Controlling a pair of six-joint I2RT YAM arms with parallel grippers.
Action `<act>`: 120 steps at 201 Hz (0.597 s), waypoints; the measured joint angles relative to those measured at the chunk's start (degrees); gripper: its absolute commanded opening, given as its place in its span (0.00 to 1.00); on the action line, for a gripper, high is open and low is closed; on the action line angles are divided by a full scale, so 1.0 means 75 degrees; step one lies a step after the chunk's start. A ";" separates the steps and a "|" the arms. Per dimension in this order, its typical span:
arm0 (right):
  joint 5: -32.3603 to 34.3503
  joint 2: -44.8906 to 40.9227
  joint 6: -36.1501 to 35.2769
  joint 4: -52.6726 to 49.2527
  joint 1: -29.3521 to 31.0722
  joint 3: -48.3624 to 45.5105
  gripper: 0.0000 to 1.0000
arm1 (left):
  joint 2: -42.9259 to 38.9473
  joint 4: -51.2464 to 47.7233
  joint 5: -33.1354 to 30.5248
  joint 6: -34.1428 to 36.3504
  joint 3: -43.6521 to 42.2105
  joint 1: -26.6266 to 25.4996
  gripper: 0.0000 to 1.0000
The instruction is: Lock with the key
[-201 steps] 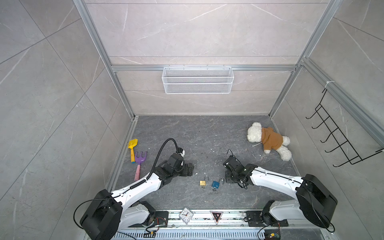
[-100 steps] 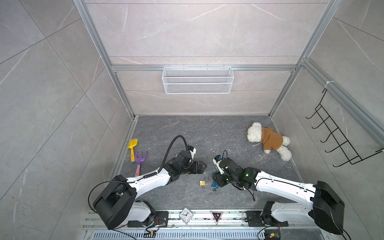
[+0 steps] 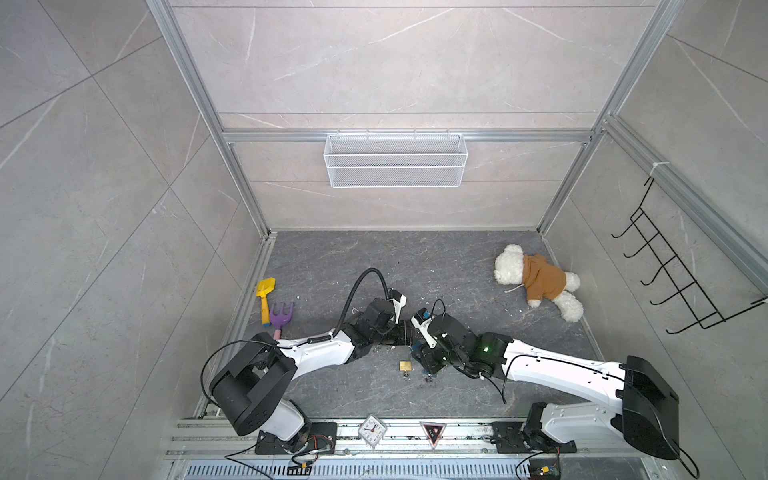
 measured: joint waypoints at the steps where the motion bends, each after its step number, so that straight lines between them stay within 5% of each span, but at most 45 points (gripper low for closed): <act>1: 0.0000 0.0000 0.0000 0.0000 0.0000 0.0000 0.15 | 0.0003 0.0012 0.0009 -0.0020 0.0000 0.0000 0.45; 39: 0.0023 0.0090 -0.0067 0.0000 0.0009 0.0058 0.15 | 0.0047 0.0163 0.0184 -0.0108 0.0023 -0.0015 0.22; 57: 0.0029 0.0090 -0.0108 -0.0029 0.0038 0.0055 0.15 | 0.0050 0.0283 0.0192 -0.0184 0.0052 -0.0026 0.00; 93: 0.0201 0.0044 -0.0119 0.0245 0.0050 0.0070 0.17 | 0.0181 0.0286 0.0239 -0.0326 0.0122 -0.0015 0.00; 120: 0.0268 -0.0038 -0.0125 0.0542 0.0050 -0.0023 0.32 | 0.0221 0.0289 0.0233 -0.0455 0.0087 -0.0064 0.00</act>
